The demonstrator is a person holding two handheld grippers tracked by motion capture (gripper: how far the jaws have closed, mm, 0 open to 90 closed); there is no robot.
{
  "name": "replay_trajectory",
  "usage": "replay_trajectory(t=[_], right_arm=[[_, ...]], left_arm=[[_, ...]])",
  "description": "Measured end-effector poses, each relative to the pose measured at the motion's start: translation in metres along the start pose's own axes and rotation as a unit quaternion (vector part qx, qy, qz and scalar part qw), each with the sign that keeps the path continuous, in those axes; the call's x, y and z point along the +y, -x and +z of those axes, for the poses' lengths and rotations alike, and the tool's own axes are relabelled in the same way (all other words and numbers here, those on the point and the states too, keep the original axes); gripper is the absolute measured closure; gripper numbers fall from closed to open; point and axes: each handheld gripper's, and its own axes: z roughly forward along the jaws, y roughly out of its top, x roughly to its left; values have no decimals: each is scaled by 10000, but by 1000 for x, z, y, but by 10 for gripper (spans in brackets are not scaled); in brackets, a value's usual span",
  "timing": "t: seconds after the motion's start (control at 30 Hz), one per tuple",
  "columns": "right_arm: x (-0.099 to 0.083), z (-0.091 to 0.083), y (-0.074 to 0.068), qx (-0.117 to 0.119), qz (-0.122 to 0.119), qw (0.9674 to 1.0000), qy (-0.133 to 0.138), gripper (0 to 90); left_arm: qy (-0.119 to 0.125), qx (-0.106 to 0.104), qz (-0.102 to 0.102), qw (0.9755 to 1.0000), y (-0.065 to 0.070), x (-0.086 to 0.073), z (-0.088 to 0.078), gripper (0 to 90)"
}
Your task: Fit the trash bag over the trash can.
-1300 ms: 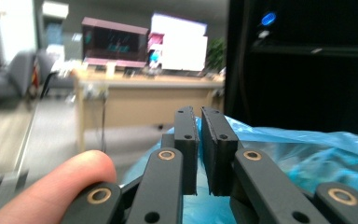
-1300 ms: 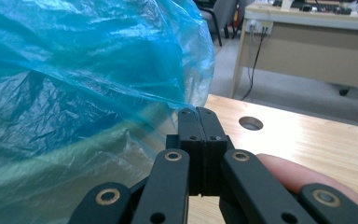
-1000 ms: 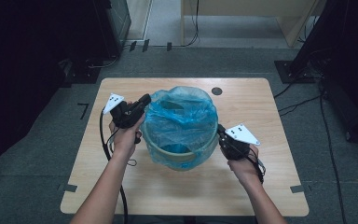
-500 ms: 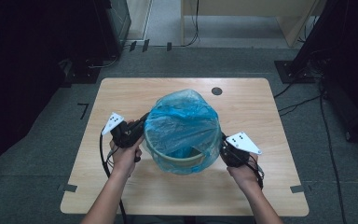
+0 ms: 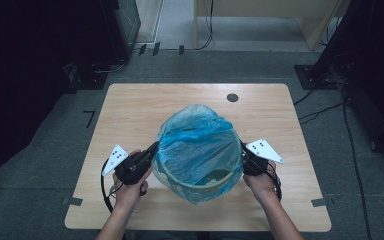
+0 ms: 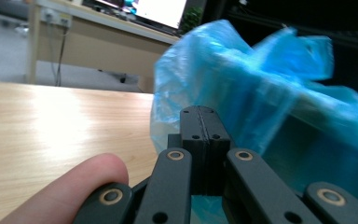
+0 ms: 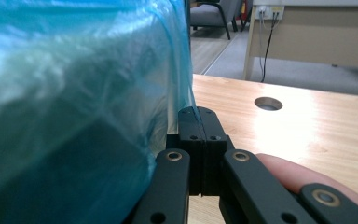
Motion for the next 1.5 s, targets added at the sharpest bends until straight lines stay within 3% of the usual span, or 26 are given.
replay_trajectory(t=[0.07, 0.2, 0.27, 0.33, 0.4, 0.6, 0.7, 0.9, 1.1, 1.5], right_arm=[[-2, 1, 0, -13, 23, 10000, 12, 900], [-12, 5, 0, -136, -172, 9996, -200, 900], [-14, 4, 5, -120, 4, 9996, -250, 874], [-12, -2, 10, -66, 225, 9995, -216, 787], [-7, -13, 15, 33, 333, 9994, -38, 730], [12, -51, 20, -89, 269, 9988, 411, 665], [19, -66, 22, -109, 353, 9972, 646, 657], [25, -88, 10, 165, 437, 9937, 1021, 604], [17, -97, -6, 381, 326, 9933, 1039, 543], [6, -106, -13, 336, 339, 9934, 1047, 509]], left_arm=[[37, 78, -29, 10000, 0, 3, 1, 898], [161, 75, 37, 9998, 4, 14, 1, 876], [210, 128, 68, 9997, 7, 19, 1, 870], [206, 141, 74, 9997, 6, 20, 0, 869], [206, 176, 129, 9995, 7, 18, -2, 867], [263, 169, 153, 9994, 10, 14, -7, 866], [323, 146, 147, 9993, 12, 12, -10, 865], [375, 107, 80, 9992, 16, 7, -14, 864], [346, 73, 96, 9993, 19, 2, -19, 862], [349, 20, 146, 9993, 25, -3, -23, 863]])
